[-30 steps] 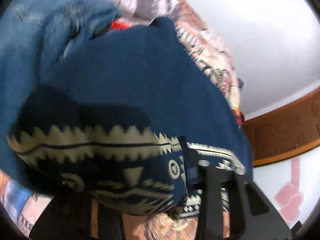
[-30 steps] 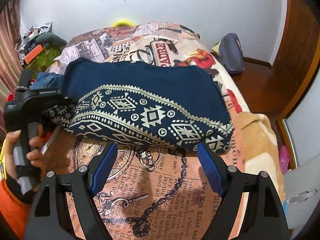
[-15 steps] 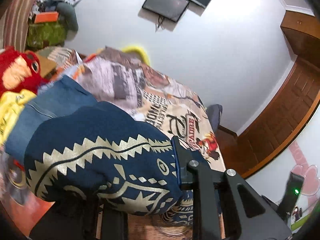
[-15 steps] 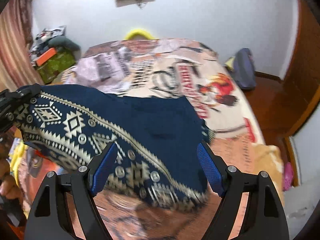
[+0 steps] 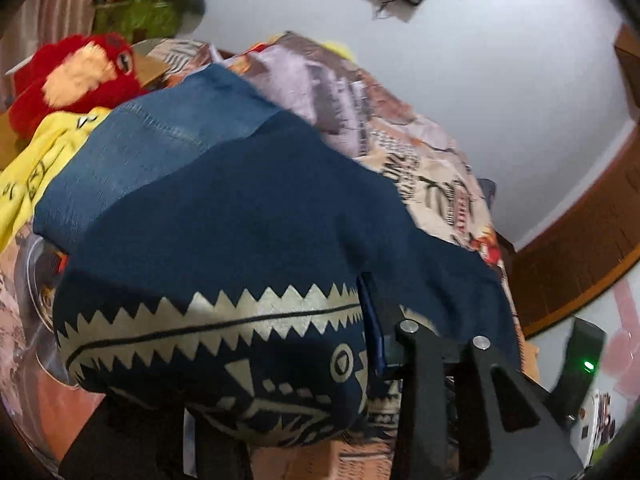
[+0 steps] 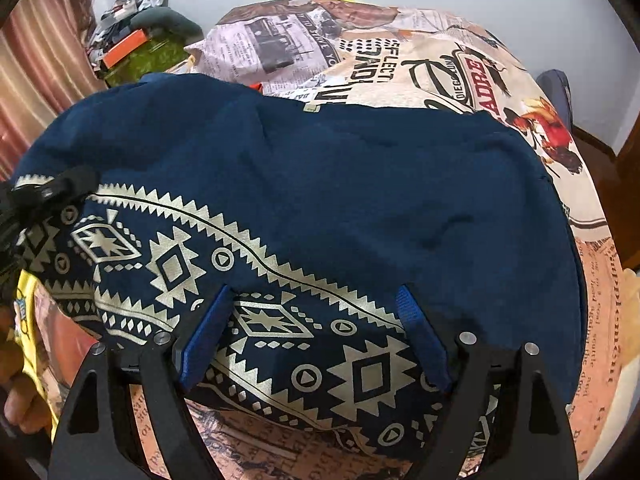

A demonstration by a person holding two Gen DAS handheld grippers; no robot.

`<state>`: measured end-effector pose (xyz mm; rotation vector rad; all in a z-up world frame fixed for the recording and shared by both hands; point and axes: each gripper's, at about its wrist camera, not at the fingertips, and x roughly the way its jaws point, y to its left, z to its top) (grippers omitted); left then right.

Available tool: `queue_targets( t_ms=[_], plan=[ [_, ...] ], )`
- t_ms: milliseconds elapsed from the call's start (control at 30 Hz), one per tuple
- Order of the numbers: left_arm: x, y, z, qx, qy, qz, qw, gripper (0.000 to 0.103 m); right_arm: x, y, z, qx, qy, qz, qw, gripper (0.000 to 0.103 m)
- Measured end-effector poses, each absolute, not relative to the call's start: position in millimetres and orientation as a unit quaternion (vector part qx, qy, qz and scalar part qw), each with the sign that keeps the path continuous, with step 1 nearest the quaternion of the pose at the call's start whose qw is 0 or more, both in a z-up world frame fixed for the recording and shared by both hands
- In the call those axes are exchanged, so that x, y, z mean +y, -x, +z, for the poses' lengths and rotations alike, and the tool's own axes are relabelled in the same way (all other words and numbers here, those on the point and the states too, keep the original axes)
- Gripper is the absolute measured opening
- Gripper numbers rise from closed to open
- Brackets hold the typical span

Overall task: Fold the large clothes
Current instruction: 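Grasp the folded navy jacket with both tools and lift it off the bed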

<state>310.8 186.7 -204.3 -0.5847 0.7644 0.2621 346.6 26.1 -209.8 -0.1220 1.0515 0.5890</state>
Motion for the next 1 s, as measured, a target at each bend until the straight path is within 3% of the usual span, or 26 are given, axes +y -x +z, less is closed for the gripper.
queue_targets(
  t_ms=[67,200,333,467,633,800,1000],
  plan=[
    [187.5,-314.9,-206.5,0.369,0.279,0.135,0.876,0.037,24.9,-345.6,-209.2,0.497,0.057,0.279,0.82,0.083],
    [152.6,-323.0,-167.1,0.347,0.209,0.13,0.905,0.023,21.9,-345.3,-210.4,0.494,0.045,0.283,0.821,0.083],
    [77.7,-352.2,-116.9,0.329,0.086,0.073,0.937,0.02,8.4,-348.3,-211.5,0.5,-0.029,0.3,0.812,0.082],
    [7.6,-371.5,-103.0,0.318,-0.01,0.018,0.948,0.02,-28.6,-357.3,-211.4,0.521,-0.137,0.306,0.785,0.08],
    [-47.9,-388.1,-118.4,0.351,-0.082,-0.038,0.932,0.02,-89.8,-341.2,-190.0,0.519,-0.168,0.28,0.79,0.081],
    [-73.2,-392.3,-156.8,0.411,-0.072,-0.086,0.905,0.02,-152.7,-312.6,-173.7,0.493,-0.099,0.188,0.844,0.081],
    [-94.4,-372.8,-207.6,0.454,-0.082,-0.128,0.878,0.02,-204.8,-294.7,-192.1,0.526,-0.099,0.126,0.835,0.081]
  ],
)
